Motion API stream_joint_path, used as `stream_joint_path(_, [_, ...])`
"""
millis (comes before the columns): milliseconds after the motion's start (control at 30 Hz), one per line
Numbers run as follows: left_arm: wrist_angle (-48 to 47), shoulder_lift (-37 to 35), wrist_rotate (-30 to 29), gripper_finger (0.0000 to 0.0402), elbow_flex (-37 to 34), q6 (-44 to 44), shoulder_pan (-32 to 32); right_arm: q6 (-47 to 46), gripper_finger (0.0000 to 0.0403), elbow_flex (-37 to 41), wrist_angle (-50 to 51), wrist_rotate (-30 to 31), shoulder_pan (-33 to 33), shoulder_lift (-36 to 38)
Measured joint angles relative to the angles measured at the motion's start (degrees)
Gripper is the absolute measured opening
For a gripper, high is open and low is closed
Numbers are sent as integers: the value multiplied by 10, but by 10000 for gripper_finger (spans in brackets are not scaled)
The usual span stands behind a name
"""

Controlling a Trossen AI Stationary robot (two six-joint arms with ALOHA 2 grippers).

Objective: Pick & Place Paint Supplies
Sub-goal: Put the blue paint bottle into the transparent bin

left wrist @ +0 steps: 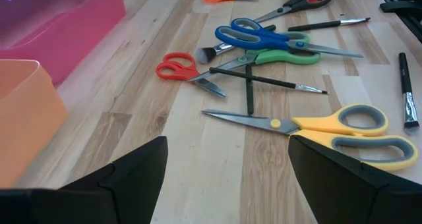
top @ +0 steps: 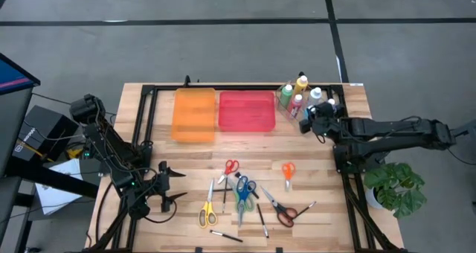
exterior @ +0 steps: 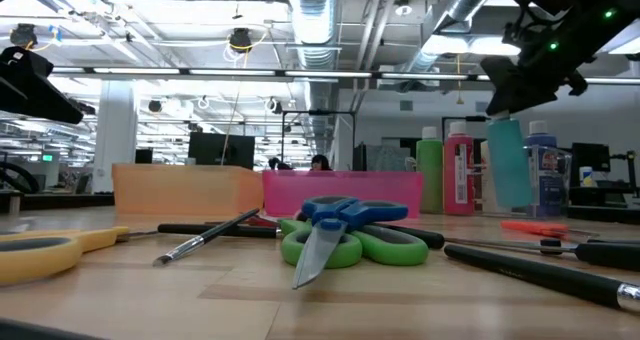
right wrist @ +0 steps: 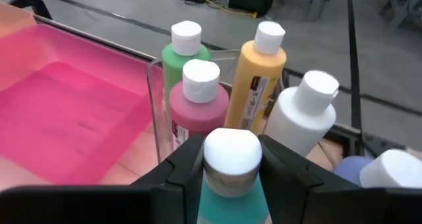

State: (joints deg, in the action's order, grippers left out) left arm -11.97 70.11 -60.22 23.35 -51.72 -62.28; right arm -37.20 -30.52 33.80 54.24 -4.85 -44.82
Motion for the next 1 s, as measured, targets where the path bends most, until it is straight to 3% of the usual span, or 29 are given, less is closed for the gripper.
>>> stream_joint_path(333, [0, 0, -3, 309, 0, 0, 0, -11, 113, 0, 0, -38, -28, -6])
stream_joint_path(567, [0, 0, -3, 309, 0, 0, 0, -23, 158, -1, -1, -64, -36, -6])
stream_joint_path(833, [0, 0, -2, 309, 0, 0, 0, -16, 133, -1, 0, -79, -36, -6])
stream_joint_path(1000, [0, 0, -2, 309, 0, 0, 0, -6, 148, -1, 0, -81, -36, -6])
